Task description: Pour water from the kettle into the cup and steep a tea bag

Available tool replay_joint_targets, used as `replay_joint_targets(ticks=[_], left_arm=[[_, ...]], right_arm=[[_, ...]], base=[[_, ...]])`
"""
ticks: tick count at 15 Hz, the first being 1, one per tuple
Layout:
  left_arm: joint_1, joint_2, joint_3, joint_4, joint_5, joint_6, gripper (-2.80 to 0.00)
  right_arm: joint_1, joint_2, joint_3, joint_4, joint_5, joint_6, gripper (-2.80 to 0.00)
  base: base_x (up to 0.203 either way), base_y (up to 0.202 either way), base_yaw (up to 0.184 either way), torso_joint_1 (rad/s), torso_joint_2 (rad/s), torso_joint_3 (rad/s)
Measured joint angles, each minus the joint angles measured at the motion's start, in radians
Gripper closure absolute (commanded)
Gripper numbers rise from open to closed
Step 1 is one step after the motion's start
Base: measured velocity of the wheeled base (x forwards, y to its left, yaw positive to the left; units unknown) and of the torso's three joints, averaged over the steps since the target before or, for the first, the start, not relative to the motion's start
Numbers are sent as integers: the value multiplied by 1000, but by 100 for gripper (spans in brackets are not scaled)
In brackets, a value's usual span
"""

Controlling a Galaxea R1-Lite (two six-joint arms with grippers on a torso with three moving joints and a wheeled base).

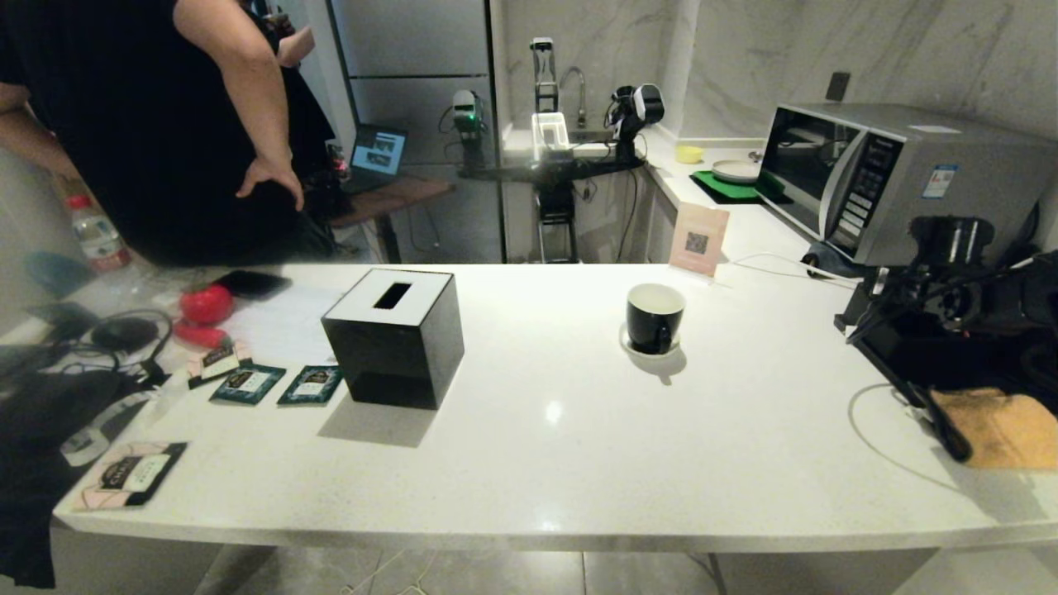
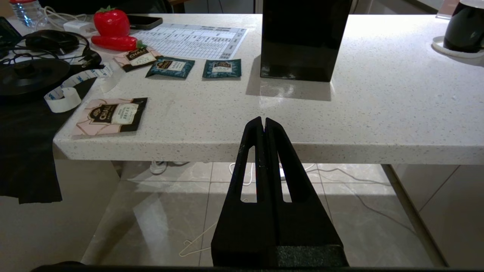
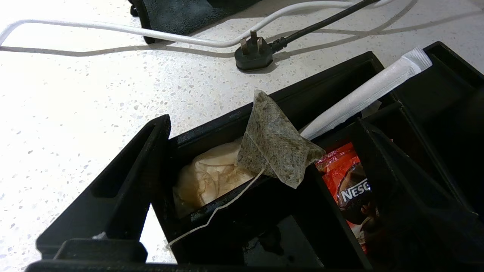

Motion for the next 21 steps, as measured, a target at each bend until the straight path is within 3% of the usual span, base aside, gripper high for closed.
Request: replay_joint_targets(ticks=[21], left_arm=[[0,0,0,0,0,0,0]], right_arm=[[40,-34,-1,1,-6,23,0]], base=[[0,0,0,0,0,0]])
